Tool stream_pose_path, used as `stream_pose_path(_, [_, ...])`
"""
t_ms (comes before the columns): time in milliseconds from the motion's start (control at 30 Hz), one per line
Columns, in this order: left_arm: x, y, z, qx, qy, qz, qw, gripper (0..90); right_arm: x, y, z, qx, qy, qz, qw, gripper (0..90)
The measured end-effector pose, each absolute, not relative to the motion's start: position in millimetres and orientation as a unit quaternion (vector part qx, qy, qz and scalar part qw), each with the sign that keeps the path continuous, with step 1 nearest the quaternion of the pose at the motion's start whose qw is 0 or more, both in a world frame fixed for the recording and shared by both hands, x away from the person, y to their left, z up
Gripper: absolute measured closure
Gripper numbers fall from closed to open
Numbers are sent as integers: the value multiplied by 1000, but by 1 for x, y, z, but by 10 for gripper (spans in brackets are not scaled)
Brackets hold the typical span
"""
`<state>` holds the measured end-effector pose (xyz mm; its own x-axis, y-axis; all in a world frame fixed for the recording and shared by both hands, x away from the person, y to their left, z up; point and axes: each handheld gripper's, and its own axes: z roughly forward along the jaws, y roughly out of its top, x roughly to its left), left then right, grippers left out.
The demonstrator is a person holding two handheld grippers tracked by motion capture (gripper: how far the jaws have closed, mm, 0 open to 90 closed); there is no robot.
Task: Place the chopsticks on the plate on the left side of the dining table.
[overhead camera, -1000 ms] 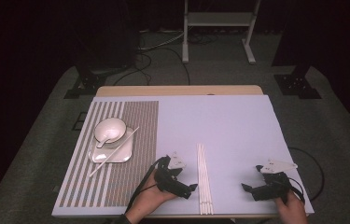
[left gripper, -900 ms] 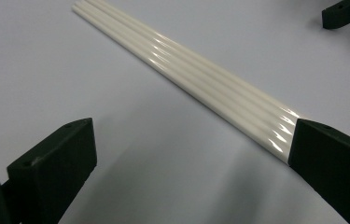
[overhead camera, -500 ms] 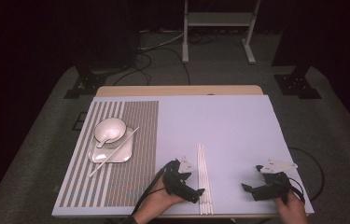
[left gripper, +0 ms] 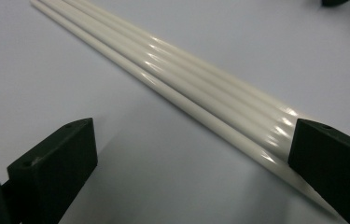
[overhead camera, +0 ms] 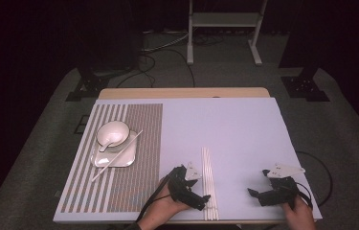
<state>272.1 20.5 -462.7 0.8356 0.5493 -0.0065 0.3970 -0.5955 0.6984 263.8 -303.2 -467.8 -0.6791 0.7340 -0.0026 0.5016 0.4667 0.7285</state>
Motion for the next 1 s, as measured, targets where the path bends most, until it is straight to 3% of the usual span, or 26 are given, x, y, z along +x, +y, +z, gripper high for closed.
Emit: stream_pose_path(1000, [255, 48, -464, 889, 263, 115, 358, 2, 264, -303, -468, 367, 841, 363, 160, 68])
